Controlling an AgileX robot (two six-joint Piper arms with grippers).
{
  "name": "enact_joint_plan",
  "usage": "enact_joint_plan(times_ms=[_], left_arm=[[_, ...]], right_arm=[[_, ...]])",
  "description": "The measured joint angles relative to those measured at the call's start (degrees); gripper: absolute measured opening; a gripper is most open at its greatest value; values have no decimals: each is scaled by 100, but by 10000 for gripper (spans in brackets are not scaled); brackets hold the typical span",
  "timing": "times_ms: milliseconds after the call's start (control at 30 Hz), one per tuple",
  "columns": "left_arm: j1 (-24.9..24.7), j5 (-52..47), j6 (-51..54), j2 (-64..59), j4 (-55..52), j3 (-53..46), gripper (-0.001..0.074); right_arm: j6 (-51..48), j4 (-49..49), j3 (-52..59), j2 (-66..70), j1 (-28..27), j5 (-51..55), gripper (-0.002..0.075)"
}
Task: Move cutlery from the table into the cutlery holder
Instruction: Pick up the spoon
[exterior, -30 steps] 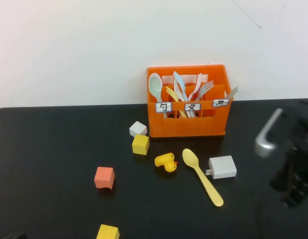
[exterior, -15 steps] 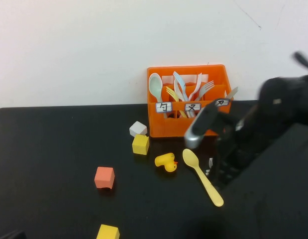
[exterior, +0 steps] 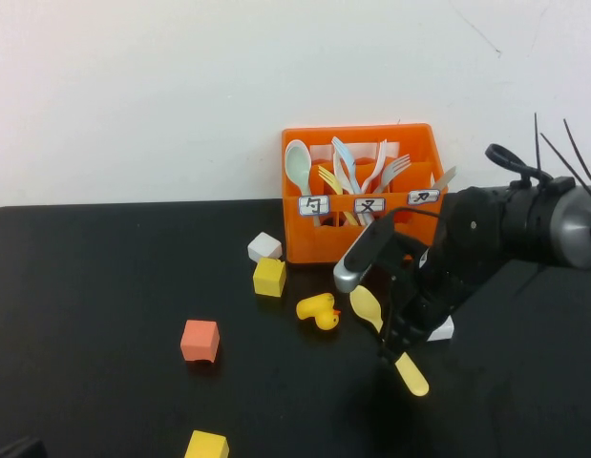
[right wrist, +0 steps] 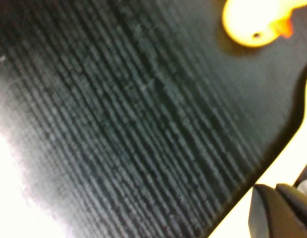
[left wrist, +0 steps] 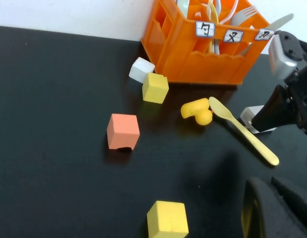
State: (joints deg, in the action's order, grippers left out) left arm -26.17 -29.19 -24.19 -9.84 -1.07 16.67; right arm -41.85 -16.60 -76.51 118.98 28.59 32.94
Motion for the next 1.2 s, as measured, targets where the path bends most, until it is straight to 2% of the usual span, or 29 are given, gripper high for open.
enact_joint_plan(times_ms=[133,300,400,667,1033,1133,1200], left_arm=[[0,27,0,0,-67,0,-1],[0,77,0,0,-67,0,-1],[0,126,0,0,-99,0,-1],[0,145,0,0,-214,0,-1],[0,145,0,0,-227,0,-1],[0,145,0,0,-227,0,-1],[0,145,0,0,-227,0,-1]], right_arm=[[0,0,-9,121,0,-84,71],[25,-14,-9,374,0,-170,279],[169,-26,-9,425,0,-273,340],[293,-26,-9,436,0,-742,363],[293,-26,-95,587,0,-558,360],[394,-26,-107,587,0,-503,320],[505,-26,-107,587,0,-477,255]])
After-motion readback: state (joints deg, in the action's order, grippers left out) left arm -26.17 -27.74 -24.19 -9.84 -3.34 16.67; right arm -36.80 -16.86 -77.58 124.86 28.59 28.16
